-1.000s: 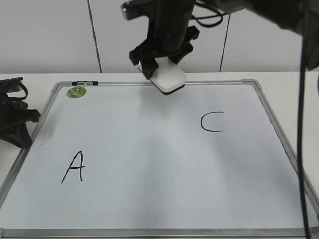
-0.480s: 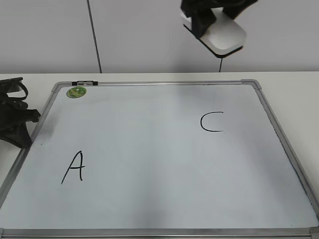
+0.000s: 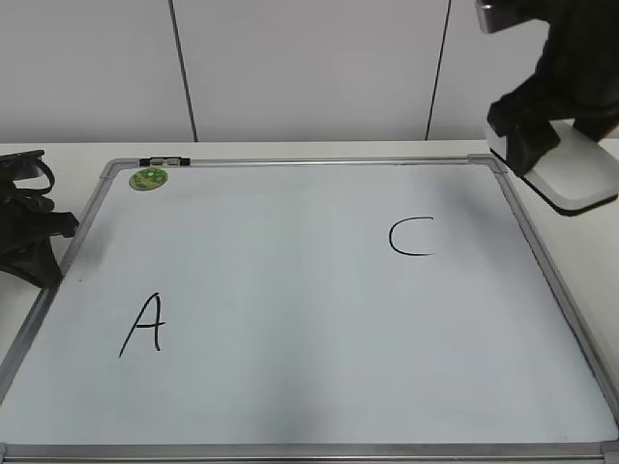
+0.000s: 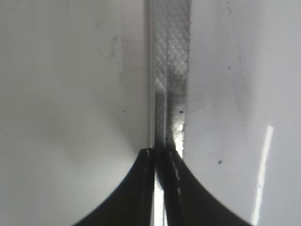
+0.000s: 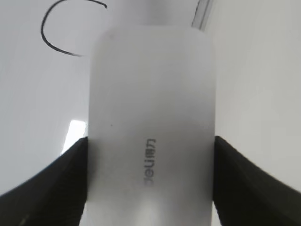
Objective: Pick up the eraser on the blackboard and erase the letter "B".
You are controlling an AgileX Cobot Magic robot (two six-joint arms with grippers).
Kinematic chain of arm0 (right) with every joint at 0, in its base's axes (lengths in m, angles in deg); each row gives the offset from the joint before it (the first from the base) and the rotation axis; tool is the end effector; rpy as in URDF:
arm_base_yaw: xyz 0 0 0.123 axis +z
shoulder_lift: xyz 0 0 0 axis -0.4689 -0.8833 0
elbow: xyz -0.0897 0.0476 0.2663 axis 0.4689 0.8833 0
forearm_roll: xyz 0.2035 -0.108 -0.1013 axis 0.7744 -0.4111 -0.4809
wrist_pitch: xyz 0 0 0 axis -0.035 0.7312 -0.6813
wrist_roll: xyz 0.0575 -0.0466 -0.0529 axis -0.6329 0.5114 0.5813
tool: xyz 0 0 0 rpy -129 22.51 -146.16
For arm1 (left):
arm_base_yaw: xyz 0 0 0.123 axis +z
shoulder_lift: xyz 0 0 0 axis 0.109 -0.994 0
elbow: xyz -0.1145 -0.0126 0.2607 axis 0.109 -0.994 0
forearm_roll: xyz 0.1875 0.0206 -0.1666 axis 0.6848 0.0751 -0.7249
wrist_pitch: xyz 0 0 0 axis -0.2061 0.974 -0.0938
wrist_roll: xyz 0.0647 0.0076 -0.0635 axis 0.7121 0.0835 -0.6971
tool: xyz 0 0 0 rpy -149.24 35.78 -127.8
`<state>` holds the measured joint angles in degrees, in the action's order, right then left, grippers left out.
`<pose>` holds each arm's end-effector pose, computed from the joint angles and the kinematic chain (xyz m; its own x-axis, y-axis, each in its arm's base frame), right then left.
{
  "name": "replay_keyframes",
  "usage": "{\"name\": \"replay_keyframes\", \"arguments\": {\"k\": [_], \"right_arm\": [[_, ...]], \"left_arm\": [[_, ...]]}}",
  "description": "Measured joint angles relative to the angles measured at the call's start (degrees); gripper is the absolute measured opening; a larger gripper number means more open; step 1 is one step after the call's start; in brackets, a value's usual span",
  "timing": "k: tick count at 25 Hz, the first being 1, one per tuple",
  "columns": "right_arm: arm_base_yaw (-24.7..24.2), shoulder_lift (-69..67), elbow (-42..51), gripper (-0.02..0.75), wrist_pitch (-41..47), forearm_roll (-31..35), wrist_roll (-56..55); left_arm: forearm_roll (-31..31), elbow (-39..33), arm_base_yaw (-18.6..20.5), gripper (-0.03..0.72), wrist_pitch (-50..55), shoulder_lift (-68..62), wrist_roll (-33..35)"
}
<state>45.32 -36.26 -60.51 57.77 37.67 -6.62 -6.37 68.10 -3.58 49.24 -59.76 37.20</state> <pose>0.3426 0.0865 0.3150 -0.8993 -0.3391 -0.2761 -0.2835 0.9328 -0.2223 0.3873 0.0018 0.1273 -0.9935 -0.0540 -0.0999 -0.0355 0.9832 -0.1791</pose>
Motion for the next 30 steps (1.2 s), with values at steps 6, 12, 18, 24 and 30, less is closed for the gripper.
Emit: {"name": "replay_keyframes", "arguments": {"k": [6, 12, 18, 24, 30], "right_arm": [[-5.0, 3.6, 12.9, 0.554, -9.0, 0.6, -4.2], [-10.0, 3.9, 20.2, 0.554, -18.4, 5.4, -5.0], [-11.6, 3.9, 23.3, 0.554, -25.8, 7.5, -5.2], [-11.8, 0.0, 23.4, 0.554, -32.5, 9.0, -5.3], [-11.8, -5.2, 23.4, 0.554, -36.0, 9.6, -5.3]], "left_arm": [[0.0, 0.0, 0.0, 0.013, 0.0, 0.0, 0.0], [0.0, 0.0, 0.0, 0.013, -0.1, 0.0, 0.0], [0.0, 0.0, 0.0, 0.013, -0.1, 0.0, 0.0], [0.0, 0.0, 0.0, 0.013, -0.1, 0.0, 0.0], [0.0, 0.0, 0.0, 0.013, -0.1, 0.0, 0.0]]}}
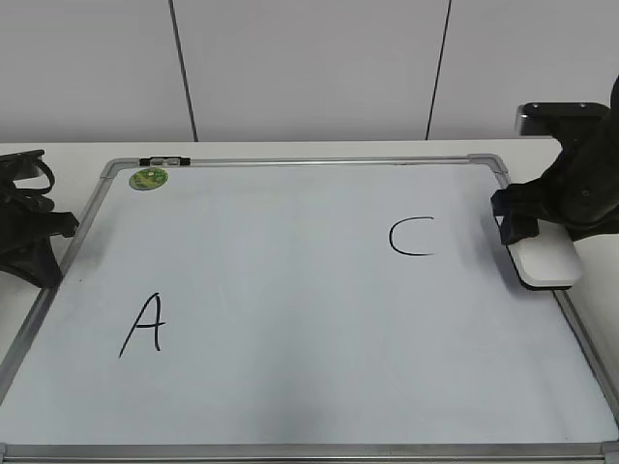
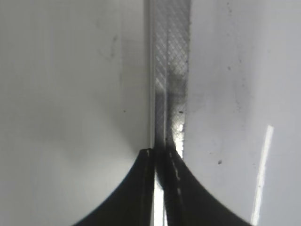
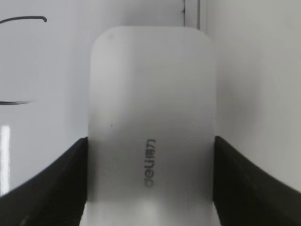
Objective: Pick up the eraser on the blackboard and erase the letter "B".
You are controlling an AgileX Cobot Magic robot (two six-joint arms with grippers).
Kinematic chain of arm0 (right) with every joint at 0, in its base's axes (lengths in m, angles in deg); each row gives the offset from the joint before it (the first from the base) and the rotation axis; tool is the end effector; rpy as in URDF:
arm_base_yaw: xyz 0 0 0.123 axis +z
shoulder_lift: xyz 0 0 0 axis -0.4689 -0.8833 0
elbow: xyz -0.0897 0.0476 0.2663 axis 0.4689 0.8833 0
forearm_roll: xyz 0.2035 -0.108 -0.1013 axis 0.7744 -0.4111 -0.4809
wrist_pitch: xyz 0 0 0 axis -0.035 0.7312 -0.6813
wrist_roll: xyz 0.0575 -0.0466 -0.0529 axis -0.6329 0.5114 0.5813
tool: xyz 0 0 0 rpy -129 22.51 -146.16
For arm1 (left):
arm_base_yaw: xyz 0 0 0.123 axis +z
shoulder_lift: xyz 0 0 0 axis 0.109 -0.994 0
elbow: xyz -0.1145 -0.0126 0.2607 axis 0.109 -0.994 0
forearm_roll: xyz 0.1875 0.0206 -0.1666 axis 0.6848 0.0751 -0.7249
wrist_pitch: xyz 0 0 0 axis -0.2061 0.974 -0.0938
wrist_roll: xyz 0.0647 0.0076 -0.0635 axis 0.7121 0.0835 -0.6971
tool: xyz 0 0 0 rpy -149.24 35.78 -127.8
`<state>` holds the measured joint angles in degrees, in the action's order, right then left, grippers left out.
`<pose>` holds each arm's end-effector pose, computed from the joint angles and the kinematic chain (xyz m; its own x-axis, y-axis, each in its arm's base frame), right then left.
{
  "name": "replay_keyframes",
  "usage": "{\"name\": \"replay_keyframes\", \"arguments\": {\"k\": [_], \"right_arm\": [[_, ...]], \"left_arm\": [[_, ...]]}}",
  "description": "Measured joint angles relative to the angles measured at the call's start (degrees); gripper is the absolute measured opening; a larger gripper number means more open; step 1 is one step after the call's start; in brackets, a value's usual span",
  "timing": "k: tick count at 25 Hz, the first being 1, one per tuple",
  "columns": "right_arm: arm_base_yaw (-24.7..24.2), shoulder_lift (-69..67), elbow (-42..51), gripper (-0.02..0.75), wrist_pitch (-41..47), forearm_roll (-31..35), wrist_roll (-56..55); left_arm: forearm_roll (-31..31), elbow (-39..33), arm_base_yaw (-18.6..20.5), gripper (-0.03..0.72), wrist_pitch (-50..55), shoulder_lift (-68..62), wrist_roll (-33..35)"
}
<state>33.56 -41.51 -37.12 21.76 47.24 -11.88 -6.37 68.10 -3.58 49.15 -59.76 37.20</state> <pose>0.3574 0.0317 0.1878 -0.9150 -0.0255 -0.4026 -0.0248 0.9997 -0.0071 0.3874 0.0018 0.1273 -0.9934 -0.0543 -0.1014 -0.0355 0.9832 -0.1788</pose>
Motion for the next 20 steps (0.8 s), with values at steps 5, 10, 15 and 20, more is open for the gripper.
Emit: {"name": "replay_keyframes", "arguments": {"k": [5, 10, 15, 20], "right_arm": [[0.0, -3.2, 0.0, 0.554, -2.7, 0.0, 0.0], [0.0, -5.0, 0.0, 0.554, -4.4, 0.1, 0.0], [0.0, -6.7, 0.0, 0.553, -4.6, 0.1, 0.0], [0.0, -6.7, 0.0, 0.559, -4.7, 0.1, -0.1]], "left_arm": [[0.0, 0.0, 0.0, 0.013, 0.0, 0.0, 0.0], [0.0, 0.0, 0.0, 0.013, 0.0, 0.0, 0.0], [0.0, 0.0, 0.0, 0.013, 0.0, 0.0, 0.0], [0.0, 0.0, 0.0, 0.013, 0.0, 0.0, 0.0]]}}
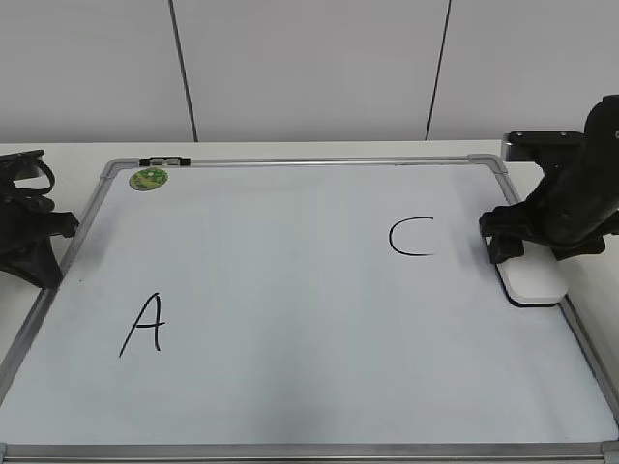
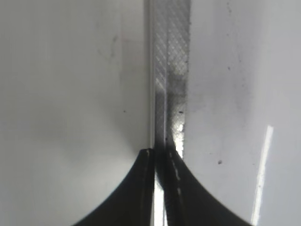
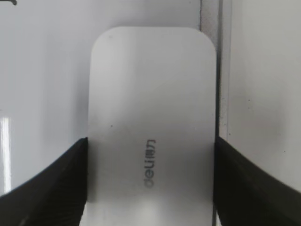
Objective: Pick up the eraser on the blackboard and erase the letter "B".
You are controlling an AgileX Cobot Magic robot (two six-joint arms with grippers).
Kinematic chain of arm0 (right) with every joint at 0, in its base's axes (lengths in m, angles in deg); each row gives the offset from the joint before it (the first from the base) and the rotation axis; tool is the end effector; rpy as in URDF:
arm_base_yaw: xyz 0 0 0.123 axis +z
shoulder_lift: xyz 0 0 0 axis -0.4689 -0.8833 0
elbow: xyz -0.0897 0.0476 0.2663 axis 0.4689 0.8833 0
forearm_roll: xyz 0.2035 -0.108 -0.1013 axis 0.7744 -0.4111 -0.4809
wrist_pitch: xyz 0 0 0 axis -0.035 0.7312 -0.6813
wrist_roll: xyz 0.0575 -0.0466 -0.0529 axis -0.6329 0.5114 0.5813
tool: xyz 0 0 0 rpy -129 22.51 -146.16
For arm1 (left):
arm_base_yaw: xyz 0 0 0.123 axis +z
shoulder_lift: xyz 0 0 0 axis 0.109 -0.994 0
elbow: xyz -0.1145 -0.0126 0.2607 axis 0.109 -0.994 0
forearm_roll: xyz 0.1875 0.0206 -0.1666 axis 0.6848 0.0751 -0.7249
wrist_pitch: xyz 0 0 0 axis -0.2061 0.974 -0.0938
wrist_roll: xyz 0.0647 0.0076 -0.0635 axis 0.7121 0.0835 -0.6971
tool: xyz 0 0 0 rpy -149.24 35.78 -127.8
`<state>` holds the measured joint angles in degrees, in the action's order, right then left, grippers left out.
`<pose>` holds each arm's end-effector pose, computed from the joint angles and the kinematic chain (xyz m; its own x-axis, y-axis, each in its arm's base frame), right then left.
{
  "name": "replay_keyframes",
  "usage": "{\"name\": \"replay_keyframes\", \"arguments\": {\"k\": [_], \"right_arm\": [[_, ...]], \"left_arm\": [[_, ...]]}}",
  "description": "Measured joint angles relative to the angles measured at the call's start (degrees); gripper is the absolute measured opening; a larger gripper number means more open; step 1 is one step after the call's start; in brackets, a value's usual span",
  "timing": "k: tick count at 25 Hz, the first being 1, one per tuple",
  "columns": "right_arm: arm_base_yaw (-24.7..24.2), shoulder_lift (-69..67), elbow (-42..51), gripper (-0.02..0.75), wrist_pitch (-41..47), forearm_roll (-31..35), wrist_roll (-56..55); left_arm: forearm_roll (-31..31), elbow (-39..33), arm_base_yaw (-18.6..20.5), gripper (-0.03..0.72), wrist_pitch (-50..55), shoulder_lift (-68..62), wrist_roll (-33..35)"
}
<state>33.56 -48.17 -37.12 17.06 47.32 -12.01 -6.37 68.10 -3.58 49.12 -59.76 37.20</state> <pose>0.3694 0.0334 0.1482 -0.9284 -0.0261 -0.3707 -0.0263 0.9996 -0.0044 0.3875 0.0018 0.1273 -0.9933 -0.0544 -0.1019 -0.0355 0.9833 -0.1787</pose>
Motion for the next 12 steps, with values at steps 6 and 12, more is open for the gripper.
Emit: {"name": "replay_keyframes", "arguments": {"k": [6, 12], "right_arm": [[0.0, -0.4, -0.3, 0.625, 0.6, 0.0, 0.0], [0.0, -0.3, -3.2, 0.627, 3.3, 0.0, 0.0]], "left_arm": [[0.0, 0.0, 0.0, 0.014, 0.0, 0.0, 0.0], [0.0, 0.0, 0.0, 0.014, 0.0, 0.0, 0.0]]}}
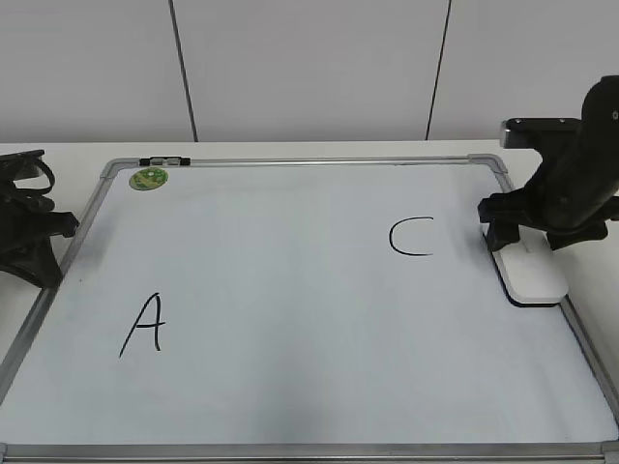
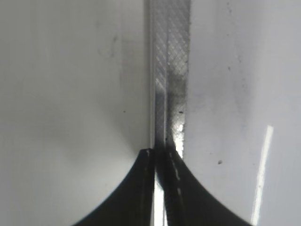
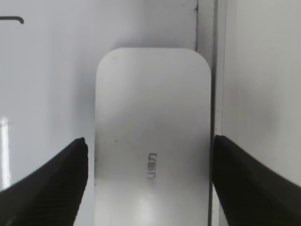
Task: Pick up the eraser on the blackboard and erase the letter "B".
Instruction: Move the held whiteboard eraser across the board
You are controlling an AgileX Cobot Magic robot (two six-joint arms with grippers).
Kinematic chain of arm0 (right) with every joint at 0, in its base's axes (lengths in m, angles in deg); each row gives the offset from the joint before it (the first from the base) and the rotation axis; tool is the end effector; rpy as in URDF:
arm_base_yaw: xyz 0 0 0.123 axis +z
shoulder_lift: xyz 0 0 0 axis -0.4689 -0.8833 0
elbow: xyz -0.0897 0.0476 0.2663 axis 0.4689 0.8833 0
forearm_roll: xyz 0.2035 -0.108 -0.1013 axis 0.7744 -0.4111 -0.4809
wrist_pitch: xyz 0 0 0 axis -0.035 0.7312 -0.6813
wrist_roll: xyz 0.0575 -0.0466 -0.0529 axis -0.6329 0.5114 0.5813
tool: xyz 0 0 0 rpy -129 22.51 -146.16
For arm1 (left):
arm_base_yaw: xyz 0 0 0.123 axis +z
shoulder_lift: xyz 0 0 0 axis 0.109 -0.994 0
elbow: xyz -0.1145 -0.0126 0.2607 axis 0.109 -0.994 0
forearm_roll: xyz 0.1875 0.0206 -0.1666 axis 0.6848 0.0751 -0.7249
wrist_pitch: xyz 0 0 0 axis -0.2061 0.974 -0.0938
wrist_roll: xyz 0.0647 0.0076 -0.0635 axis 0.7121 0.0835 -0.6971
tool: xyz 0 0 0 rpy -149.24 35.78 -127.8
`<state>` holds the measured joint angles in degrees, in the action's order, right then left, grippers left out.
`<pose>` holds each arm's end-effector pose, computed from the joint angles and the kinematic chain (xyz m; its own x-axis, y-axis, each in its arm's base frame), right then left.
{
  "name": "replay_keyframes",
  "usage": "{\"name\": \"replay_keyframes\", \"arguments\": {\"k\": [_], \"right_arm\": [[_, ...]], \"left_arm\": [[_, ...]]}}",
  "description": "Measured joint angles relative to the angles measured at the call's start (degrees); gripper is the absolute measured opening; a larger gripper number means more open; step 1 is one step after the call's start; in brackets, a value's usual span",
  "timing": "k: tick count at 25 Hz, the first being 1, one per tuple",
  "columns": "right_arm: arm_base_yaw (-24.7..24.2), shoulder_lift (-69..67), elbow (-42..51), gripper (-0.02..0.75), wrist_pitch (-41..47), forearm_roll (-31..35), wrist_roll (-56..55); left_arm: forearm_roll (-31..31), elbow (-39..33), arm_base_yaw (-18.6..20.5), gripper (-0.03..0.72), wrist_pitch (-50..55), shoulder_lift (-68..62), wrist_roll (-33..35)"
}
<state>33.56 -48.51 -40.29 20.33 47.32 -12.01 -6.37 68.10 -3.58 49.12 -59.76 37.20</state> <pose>0.3771 0.0338 0.1575 -0.9311 -0.0245 -0.3638 -0.0235 0.9997 -0.0072 0.3875 0.0018 0.1273 -0.9933 -0.0544 -0.1019 -0.0355 0.9833 -0.1787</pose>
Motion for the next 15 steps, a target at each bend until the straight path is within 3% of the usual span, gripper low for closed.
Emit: {"name": "replay_keyframes", "arguments": {"k": [15], "right_arm": [[0.0, 2.6, -8.4, 0.594, 10.4, 0.0, 0.0]], "left_arm": [[0.0, 1.1, 0.0, 0.041, 0.7, -0.3, 0.0]]}}
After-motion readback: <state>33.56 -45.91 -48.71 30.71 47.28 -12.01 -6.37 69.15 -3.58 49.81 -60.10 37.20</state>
